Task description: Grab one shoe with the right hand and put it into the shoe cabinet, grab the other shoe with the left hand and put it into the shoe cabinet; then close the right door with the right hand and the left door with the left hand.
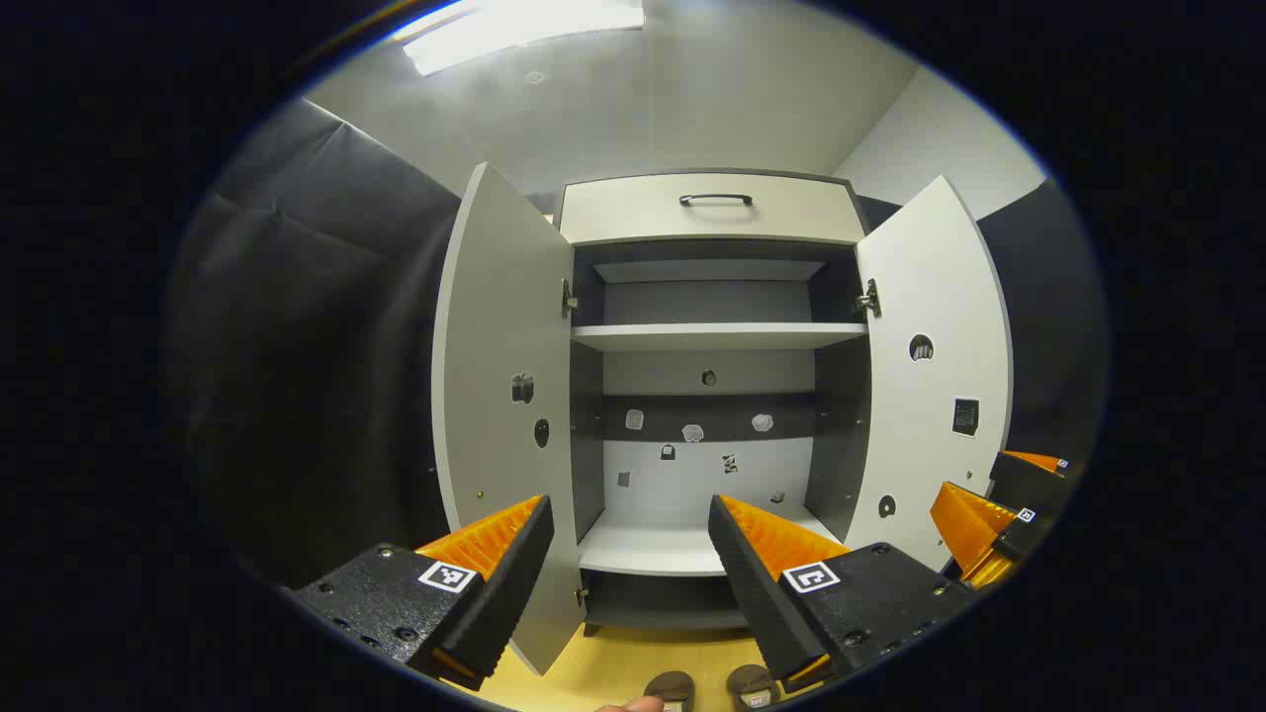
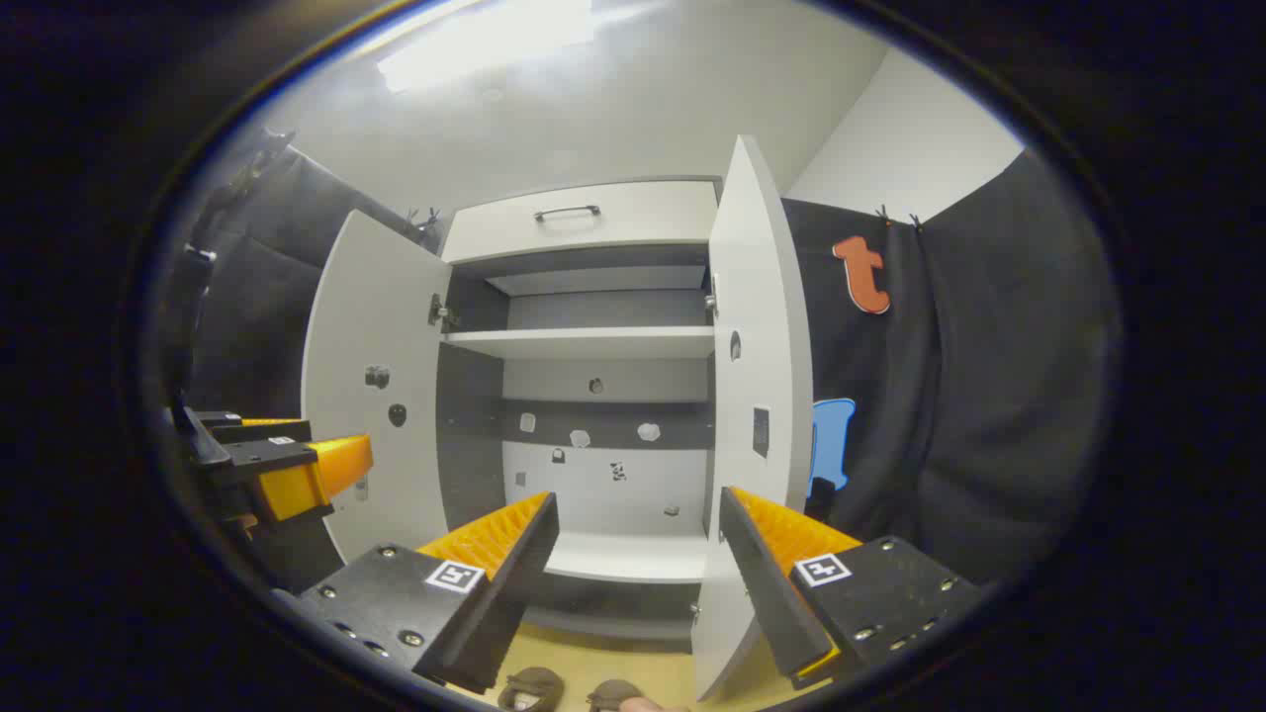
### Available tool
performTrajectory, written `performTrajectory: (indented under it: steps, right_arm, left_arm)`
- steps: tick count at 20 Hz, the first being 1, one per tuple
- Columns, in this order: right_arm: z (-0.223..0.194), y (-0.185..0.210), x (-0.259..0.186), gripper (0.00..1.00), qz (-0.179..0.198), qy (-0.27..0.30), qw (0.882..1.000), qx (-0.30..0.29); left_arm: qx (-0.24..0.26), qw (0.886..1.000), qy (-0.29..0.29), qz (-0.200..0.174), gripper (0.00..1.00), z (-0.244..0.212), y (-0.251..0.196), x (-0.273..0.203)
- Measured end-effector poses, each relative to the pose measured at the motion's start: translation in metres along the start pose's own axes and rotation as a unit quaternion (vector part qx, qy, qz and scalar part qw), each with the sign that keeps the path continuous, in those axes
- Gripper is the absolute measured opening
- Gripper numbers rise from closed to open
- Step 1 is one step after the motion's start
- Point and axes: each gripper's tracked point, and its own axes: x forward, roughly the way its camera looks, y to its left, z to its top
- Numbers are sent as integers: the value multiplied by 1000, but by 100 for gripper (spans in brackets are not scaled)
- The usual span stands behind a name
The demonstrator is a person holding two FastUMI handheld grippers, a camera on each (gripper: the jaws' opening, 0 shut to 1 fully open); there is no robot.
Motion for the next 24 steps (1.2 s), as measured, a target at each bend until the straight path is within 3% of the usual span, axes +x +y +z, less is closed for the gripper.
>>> performTrajectory:
  steps: [4, 14, 16, 20, 22, 24]
  right_arm:
    - [-7, -4, 0, 94, -9, 6, 1000, -10]
    - [-41, 5, 2, 98, -10, 31, 999, -12]
    - [-71, 9, 5, 94, -6, 58, 998, -15]
    - [-155, 15, -1, 98, -5, 140, 990, -34]
    - [-210, 24, -9, 94, 6, 196, 980, -35]
    - [-267, 31, -21, 99, 19, 262, 964, -35]
  left_arm:
    - [6, 1000, 1, -1, 96, -2, 1, 2]
    - [19, 1000, -5, 13, 94, -3, 19, 6]
    - [15, 1000, -4, 15, 96, -4, 24, 5]
    - [16, 1000, -4, 24, 94, -6, 41, 2]
    - [18, 999, -2, 28, 96, -7, 51, 1]
    - [18, 999, -1, 36, 96, -7, 62, -1]
